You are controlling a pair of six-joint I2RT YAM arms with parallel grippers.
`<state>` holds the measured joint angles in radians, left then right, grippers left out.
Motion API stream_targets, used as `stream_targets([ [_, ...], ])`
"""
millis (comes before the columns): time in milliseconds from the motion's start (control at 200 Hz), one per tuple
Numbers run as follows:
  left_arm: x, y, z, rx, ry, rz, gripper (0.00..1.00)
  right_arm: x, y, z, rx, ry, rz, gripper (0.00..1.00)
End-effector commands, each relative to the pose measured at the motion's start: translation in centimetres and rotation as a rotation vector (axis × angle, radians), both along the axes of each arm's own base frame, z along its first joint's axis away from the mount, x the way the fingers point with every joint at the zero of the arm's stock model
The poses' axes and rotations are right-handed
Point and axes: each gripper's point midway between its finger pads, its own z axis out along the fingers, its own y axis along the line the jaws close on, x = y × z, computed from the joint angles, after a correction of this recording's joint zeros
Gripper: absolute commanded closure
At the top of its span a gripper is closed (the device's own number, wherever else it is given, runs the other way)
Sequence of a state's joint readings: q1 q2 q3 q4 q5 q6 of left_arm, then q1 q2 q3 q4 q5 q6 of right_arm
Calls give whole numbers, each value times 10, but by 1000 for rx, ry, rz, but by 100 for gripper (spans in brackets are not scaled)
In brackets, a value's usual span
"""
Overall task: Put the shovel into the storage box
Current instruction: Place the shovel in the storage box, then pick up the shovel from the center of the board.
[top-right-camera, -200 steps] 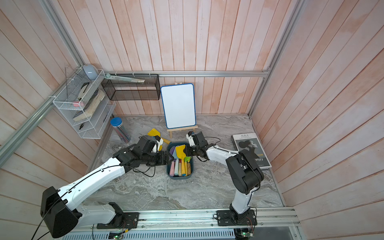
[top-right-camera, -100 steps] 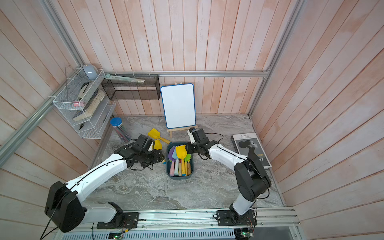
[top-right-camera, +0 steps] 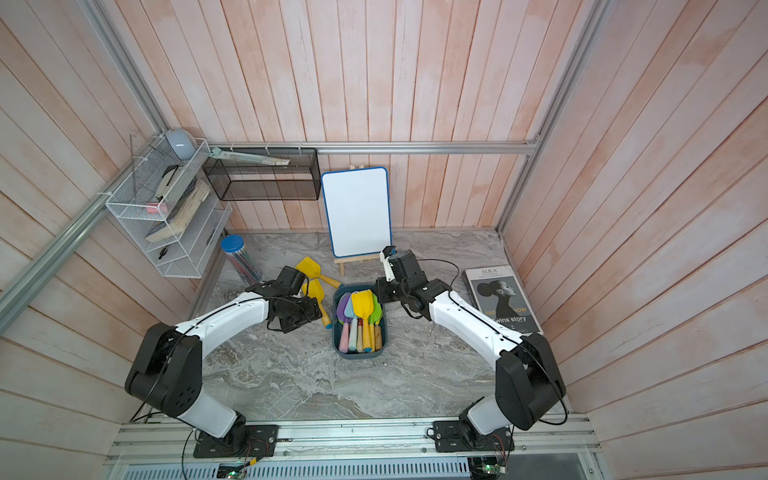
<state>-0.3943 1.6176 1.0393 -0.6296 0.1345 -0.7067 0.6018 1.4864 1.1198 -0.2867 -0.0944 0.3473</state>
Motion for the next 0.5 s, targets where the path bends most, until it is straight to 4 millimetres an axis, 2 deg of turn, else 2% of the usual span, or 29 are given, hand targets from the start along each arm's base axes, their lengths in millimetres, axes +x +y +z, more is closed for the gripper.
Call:
stream_targets([
  [0,21,-12,5,-51,-43,-13,21,-6,-7,-10,-44,16,-9,73],
  [265,34,-20,-13,-69,-11,-14,21,-6,-8,-17,-57,25,-3,73],
  [495,32,-20,-25,-58,22,-8,22,-5,-8,-18,-60,25,0,73],
])
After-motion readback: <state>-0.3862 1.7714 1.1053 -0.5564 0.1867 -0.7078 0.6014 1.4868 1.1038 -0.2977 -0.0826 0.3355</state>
